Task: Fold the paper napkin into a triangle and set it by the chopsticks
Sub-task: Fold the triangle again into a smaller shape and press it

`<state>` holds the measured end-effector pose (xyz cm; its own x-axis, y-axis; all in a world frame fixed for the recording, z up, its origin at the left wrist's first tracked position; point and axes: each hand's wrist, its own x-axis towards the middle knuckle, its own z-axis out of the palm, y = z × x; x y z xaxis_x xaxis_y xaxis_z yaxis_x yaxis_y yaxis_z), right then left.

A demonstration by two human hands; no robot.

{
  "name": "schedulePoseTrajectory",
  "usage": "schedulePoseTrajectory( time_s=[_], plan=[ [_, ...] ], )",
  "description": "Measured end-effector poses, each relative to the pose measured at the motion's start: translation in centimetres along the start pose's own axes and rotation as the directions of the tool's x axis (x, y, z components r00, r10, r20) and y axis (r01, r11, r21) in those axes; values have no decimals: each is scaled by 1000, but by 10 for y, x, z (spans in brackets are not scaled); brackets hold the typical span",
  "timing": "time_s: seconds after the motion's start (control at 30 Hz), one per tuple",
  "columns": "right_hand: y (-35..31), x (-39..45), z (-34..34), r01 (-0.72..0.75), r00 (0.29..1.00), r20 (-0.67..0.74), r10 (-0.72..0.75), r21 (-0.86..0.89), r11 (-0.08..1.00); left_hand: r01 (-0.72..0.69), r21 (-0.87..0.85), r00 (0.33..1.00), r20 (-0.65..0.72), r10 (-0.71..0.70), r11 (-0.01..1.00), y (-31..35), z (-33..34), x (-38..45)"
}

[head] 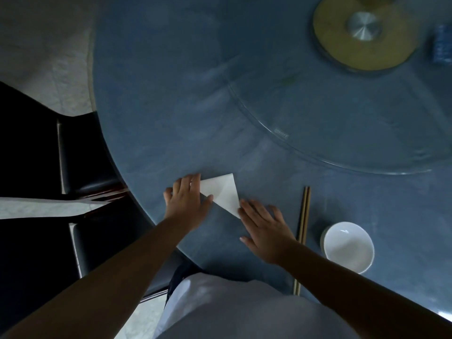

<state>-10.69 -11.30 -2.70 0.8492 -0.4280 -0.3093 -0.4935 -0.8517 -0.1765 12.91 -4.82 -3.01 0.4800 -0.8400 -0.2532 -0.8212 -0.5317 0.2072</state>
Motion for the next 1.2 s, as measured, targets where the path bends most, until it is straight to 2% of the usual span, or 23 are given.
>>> schedulePoseTrajectory(
  time_s=[0.1,0.27,0.43,0.53,0.63,0.7,0.83,0.97,1.03,1.1,1.17,1.2],
  plan=[
    [-7,4,4,5,999,-38,-5,17,1000,46,-9,999,-13,-46,999,-1,-2,10],
    [-7,4,11,-29,991,-128,31,17,999,34,2,999,-16,-34,999,-6,-9,21],
    [-6,3,10,-37,983,-178,38,9,999,92,-24,985,150,-87,996,-8,-17,32],
    [-5,2,7,-38,981,-192,40,16,999,123,-150,974,210,-90,981,-11,-27,34],
    [-3,1,6,-32,981,-190,36,24,999,221,-323,945,304,-120,920,-13,-34,33],
    [-3,0,7,-31,983,-179,35,26,999,261,-373,930,345,-128,890,-14,-34,34],
    [-4,-1,7,-116,978,-164,126,71,991,209,-382,955,279,-103,900,-13,-32,37],
    [-1,2,2,-210,960,-142,239,194,958,201,-500,966,241,-88,842,-7,-41,35],
    [2,11,-4,-270,938,-117,326,343,900,181,-570,969,244,-45,802,-1,-51,30],
    [7,24,-13,-328,895,-89,436,531,781,132,-665,972,232,35,735,7,-65,20],
    [11,39,-27,-321,847,-49,530,747,583,99,-768,968,223,119,632,16,-79,9],
    [14,45,-35,-287,850,-6,527,834,472,92,-807,962,224,157,584,20,-86,4]
  ],
)
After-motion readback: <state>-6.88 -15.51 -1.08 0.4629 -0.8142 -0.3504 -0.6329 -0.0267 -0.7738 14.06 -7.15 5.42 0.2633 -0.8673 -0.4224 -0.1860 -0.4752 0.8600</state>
